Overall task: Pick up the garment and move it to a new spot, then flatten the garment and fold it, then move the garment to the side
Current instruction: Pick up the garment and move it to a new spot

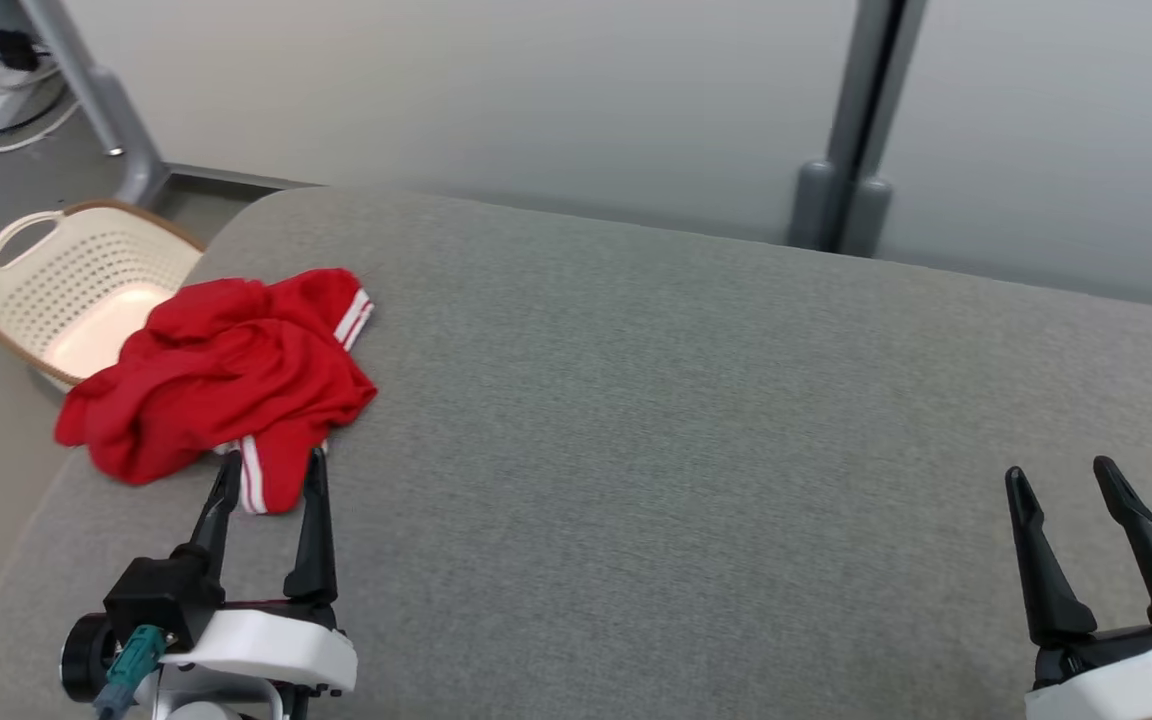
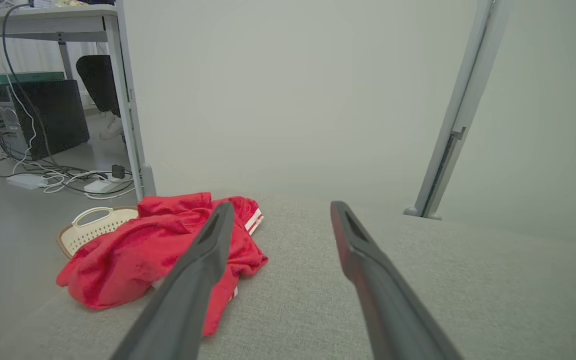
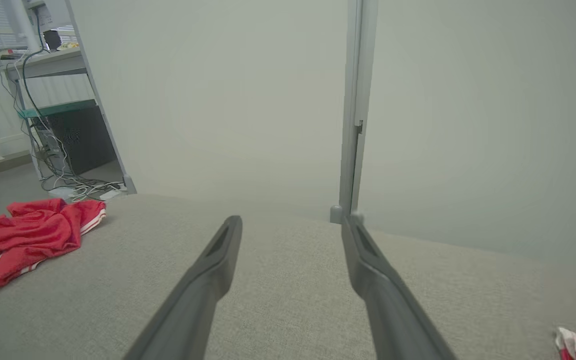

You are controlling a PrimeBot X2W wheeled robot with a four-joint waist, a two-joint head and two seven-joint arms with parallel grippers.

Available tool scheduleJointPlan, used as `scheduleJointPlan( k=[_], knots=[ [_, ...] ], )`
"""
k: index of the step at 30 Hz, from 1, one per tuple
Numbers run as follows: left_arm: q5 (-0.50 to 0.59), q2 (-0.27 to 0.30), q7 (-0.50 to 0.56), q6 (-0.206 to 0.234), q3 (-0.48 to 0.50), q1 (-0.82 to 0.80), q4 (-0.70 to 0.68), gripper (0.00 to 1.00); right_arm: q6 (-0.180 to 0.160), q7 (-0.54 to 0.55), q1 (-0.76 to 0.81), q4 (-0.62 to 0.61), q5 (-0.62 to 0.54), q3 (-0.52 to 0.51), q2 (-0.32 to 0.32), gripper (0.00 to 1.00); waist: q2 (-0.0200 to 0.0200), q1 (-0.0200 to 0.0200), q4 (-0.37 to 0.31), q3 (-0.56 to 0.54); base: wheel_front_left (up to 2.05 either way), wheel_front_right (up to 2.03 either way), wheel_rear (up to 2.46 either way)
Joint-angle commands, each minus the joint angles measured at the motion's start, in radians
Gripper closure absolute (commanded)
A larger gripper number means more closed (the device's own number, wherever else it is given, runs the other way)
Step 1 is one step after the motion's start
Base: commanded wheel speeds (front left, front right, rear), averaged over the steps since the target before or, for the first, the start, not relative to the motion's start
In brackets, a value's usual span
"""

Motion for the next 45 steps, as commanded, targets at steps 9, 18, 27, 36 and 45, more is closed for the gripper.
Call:
scheduleJointPlan(
  k=[9,18,27,36,45],
  knots=[
    [0.01,0.01,-0.005,0.001,0.054,0.026,-0.026,0.0,0.0,0.023,-0.009,-0.01,0.003,0.038,-0.013,0.0,0.0,0.0,0.191,-0.029,0.0,0.0,0.0],
    [0.028,0.002,-0.004,-0.002,0.071,0.025,-0.042,0.0,0.0,0.017,-0.017,-0.005,0.012,0.043,-0.016,0.0,0.0,0.0,0.208,-0.019,0.0,0.0,0.0],
    [-0.014,-0.031,-0.004,-0.041,0.084,-0.136,0.013,0.0,0.0,0.057,-0.079,-0.058,-0.002,0.042,-0.045,0.0,0.0,0.0,0.147,0.118,0.0,0.0,0.0],
    [-0.053,-0.034,-0.004,-0.095,0.111,-0.428,0.313,0.0,0.0,0.098,-0.173,-0.132,-0.021,0.03,-0.088,0.0,0.0,0.0,0.043,0.33,0.0,0.0,0.0],
    [-0.083,0.014,0.008,-0.145,0.124,-0.676,0.792,0.0,0.0,0.077,-0.227,-0.127,-0.023,0.018,-0.091,0.0,0.0,0.0,-0.007,0.442,0.0,0.0,0.0]
  ],
)
